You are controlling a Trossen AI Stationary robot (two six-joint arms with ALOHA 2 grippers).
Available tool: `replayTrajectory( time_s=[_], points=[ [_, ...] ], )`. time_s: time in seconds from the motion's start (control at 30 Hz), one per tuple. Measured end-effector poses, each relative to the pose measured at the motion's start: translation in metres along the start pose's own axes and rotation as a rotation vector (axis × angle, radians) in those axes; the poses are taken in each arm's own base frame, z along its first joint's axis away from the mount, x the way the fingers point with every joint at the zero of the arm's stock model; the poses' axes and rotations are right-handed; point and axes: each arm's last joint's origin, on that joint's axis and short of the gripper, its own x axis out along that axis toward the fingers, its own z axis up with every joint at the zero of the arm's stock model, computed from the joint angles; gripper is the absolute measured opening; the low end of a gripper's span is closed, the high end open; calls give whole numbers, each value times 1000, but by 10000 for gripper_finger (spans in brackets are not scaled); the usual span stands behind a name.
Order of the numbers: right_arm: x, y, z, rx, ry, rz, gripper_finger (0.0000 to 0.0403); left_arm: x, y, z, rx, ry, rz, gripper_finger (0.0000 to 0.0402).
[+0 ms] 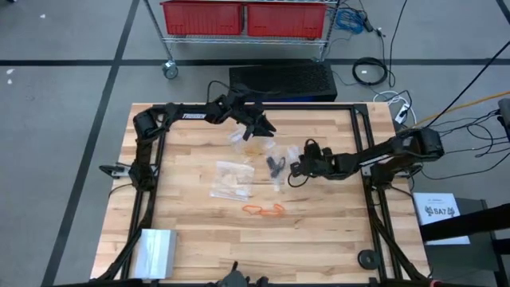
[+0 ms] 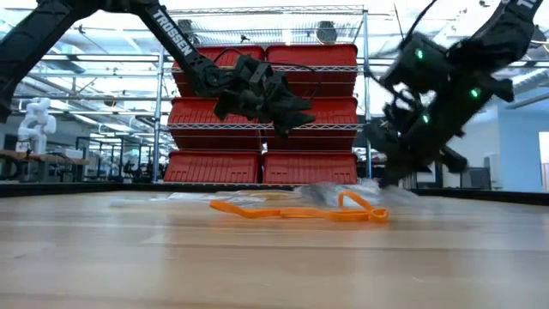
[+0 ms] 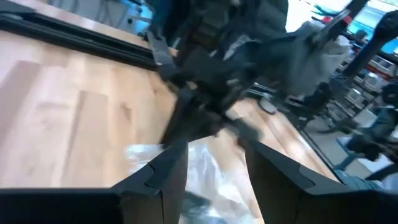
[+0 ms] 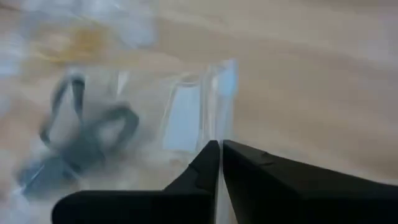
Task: Sort rubber bands
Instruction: Close the zip bag
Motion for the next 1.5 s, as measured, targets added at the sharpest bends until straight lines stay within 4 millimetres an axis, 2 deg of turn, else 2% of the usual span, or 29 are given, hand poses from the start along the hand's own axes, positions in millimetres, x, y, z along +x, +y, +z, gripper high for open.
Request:
replayTrajectory(
  time_s=[0.2,0.4,0.57,0.97,1.07,1.2,1.43,1.5],
  points=[
    [-31,17,34,-210,-118,133,3,-5,3,-1,-13,1,7,167],
    [-67,32,64,-359,-209,268,2,16,-11,-5,43,37,-34,167],
    [-86,37,75,-427,-223,286,1,29,-20,-4,116,36,-56,167],
    [-89,37,75,-459,-200,275,0,41,-29,0,174,10,-58,166],
    [-89,37,75,-460,-195,282,0,42,-30,0,180,5,-38,156],
    [-89,38,75,-464,-183,299,0,42,-29,0,179,5,-30,119],
    [-89,38,74,-468,-174,314,0,42,-29,0,179,5,-31,24],
    [-89,38,75,-460,-174,317,2,42,-30,0,181,5,-34,8]
  ],
)
